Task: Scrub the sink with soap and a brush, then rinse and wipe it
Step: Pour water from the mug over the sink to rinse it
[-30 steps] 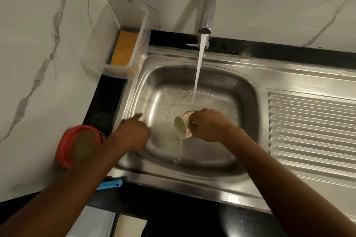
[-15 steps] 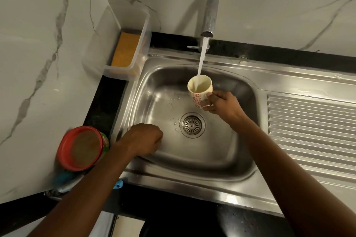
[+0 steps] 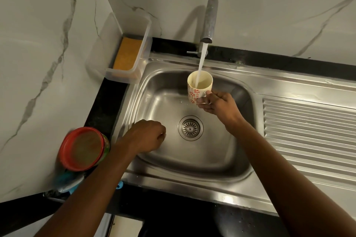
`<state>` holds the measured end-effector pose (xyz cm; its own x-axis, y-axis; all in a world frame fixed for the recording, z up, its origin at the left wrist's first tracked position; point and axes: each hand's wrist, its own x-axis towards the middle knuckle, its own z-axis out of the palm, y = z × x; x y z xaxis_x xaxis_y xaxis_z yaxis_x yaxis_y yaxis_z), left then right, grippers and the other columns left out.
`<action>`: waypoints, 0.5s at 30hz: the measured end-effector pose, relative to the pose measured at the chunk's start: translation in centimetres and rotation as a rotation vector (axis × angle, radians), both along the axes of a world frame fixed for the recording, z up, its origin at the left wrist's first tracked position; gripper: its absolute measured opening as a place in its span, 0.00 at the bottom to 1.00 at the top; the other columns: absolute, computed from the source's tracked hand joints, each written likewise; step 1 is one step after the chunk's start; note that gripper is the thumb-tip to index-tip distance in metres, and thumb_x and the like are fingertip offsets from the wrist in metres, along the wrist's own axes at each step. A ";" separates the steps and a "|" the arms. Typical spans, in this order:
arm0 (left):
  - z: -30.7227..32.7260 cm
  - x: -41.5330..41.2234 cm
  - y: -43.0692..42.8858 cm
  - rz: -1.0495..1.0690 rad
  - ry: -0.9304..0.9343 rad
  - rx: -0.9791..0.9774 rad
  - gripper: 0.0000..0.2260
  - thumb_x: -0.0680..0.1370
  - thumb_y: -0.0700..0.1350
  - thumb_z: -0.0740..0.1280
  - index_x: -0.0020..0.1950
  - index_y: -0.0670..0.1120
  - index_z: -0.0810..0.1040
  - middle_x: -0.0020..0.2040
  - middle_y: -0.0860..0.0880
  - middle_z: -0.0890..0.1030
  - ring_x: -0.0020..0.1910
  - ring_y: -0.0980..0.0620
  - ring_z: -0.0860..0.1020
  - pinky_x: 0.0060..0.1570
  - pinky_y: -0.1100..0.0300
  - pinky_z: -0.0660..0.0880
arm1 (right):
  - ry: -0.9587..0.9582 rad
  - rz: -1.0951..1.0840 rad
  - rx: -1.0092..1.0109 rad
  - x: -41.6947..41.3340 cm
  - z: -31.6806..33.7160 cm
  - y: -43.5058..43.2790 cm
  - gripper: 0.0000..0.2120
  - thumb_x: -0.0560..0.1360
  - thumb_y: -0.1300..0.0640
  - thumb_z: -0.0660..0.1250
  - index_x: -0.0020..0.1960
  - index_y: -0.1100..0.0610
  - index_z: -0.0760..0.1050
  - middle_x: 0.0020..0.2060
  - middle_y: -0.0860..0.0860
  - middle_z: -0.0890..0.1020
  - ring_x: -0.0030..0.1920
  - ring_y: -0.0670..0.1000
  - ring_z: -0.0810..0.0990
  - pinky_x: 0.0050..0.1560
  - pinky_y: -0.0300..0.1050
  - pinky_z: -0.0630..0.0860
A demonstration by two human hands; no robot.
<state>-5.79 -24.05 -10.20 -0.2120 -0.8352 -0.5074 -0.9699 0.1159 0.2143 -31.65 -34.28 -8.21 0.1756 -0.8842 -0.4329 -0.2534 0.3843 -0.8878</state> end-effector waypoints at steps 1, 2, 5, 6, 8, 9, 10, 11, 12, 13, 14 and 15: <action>0.1 0.0 0.1 0.003 0.002 0.004 0.20 0.77 0.57 0.55 0.56 0.53 0.85 0.52 0.52 0.86 0.48 0.48 0.83 0.51 0.48 0.81 | 0.002 0.002 -0.006 0.0 0.1 0.0 0.15 0.86 0.50 0.61 0.61 0.57 0.82 0.50 0.51 0.88 0.53 0.52 0.87 0.62 0.54 0.81; 0.3 0.0 0.2 0.005 0.005 0.002 0.20 0.77 0.57 0.55 0.56 0.53 0.85 0.53 0.52 0.86 0.48 0.48 0.83 0.51 0.48 0.81 | 0.005 0.003 -0.012 0.1 0.3 0.0 0.15 0.86 0.50 0.61 0.62 0.58 0.82 0.50 0.50 0.88 0.53 0.52 0.87 0.62 0.54 0.82; 0.5 0.2 0.3 0.015 0.008 -0.024 0.21 0.78 0.58 0.54 0.55 0.53 0.85 0.51 0.52 0.86 0.47 0.49 0.83 0.50 0.49 0.81 | -0.005 -0.003 -0.020 0.4 0.7 -0.2 0.15 0.86 0.50 0.61 0.60 0.57 0.82 0.50 0.51 0.88 0.52 0.52 0.88 0.62 0.53 0.82; 0.6 0.2 0.3 0.018 0.009 -0.025 0.20 0.79 0.58 0.55 0.54 0.53 0.85 0.51 0.52 0.85 0.46 0.50 0.83 0.50 0.49 0.81 | -0.013 -0.006 -0.019 0.4 0.9 -0.2 0.14 0.86 0.51 0.61 0.60 0.57 0.82 0.50 0.51 0.88 0.52 0.52 0.88 0.62 0.53 0.82; 0.6 0.3 0.4 0.021 0.017 -0.021 0.15 0.81 0.55 0.59 0.54 0.53 0.84 0.50 0.52 0.85 0.46 0.51 0.82 0.49 0.50 0.81 | -0.029 -0.010 -0.021 0.6 1.2 -0.3 0.14 0.86 0.51 0.61 0.60 0.58 0.82 0.50 0.51 0.89 0.52 0.53 0.88 0.62 0.53 0.82; 0.6 0.4 0.5 0.021 0.024 -0.023 0.13 0.82 0.54 0.61 0.54 0.52 0.84 0.50 0.52 0.85 0.46 0.51 0.82 0.50 0.51 0.80 | -0.032 -0.010 -0.023 0.6 1.3 -0.3 0.14 0.86 0.51 0.61 0.60 0.58 0.82 0.50 0.51 0.89 0.52 0.53 0.88 0.61 0.52 0.82; 0.6 0.4 0.5 0.019 0.030 -0.029 0.12 0.82 0.53 0.62 0.54 0.52 0.84 0.51 0.52 0.85 0.46 0.51 0.83 0.50 0.51 0.80 | -0.035 -0.011 -0.025 0.7 1.5 -0.3 0.14 0.86 0.51 0.61 0.60 0.58 0.82 0.50 0.51 0.89 0.52 0.53 0.88 0.61 0.52 0.82; 0.5 0.4 0.6 0.013 0.031 -0.036 0.12 0.83 0.53 0.62 0.55 0.51 0.84 0.51 0.51 0.85 0.47 0.51 0.83 0.51 0.51 0.80 | -0.039 -0.010 -0.027 0.7 1.6 -0.2 0.14 0.86 0.52 0.61 0.61 0.58 0.81 0.50 0.52 0.89 0.52 0.53 0.88 0.61 0.52 0.82; 0.4 0.5 0.7 0.008 0.034 -0.042 0.12 0.83 0.52 0.62 0.56 0.51 0.84 0.52 0.51 0.85 0.48 0.50 0.83 0.52 0.51 0.80 | -0.043 -0.010 -0.027 0.7 1.7 -0.1 0.14 0.86 0.52 0.61 0.61 0.58 0.81 0.50 0.52 0.88 0.52 0.53 0.88 0.61 0.51 0.82; 0.3 0.6 0.9 0.005 0.039 -0.046 0.12 0.83 0.52 0.62 0.57 0.51 0.84 0.53 0.51 0.85 0.49 0.50 0.83 0.52 0.51 0.80 | -0.046 -0.010 -0.028 0.8 1.7 -0.1 0.14 0.86 0.52 0.61 0.61 0.58 0.81 0.50 0.52 0.88 0.52 0.53 0.88 0.61 0.51 0.82; 0.3 0.6 1.0 0.004 0.045 -0.049 0.12 0.84 0.52 0.62 0.58 0.51 0.84 0.54 0.52 0.85 0.50 0.50 0.83 0.53 0.52 0.80 | -0.045 -0.010 -0.030 0.8 1.8 0.0 0.14 0.86 0.52 0.61 0.62 0.59 0.81 0.50 0.52 0.88 0.52 0.53 0.88 0.61 0.51 0.82; 0.2 0.6 1.1 0.004 0.049 -0.053 0.12 0.84 0.52 0.62 0.59 0.51 0.84 0.55 0.52 0.85 0.50 0.50 0.83 0.53 0.52 0.79 | -0.044 -0.010 -0.031 0.8 1.8 0.1 0.15 0.86 0.52 0.61 0.62 0.59 0.80 0.50 0.52 0.88 0.53 0.53 0.88 0.62 0.52 0.82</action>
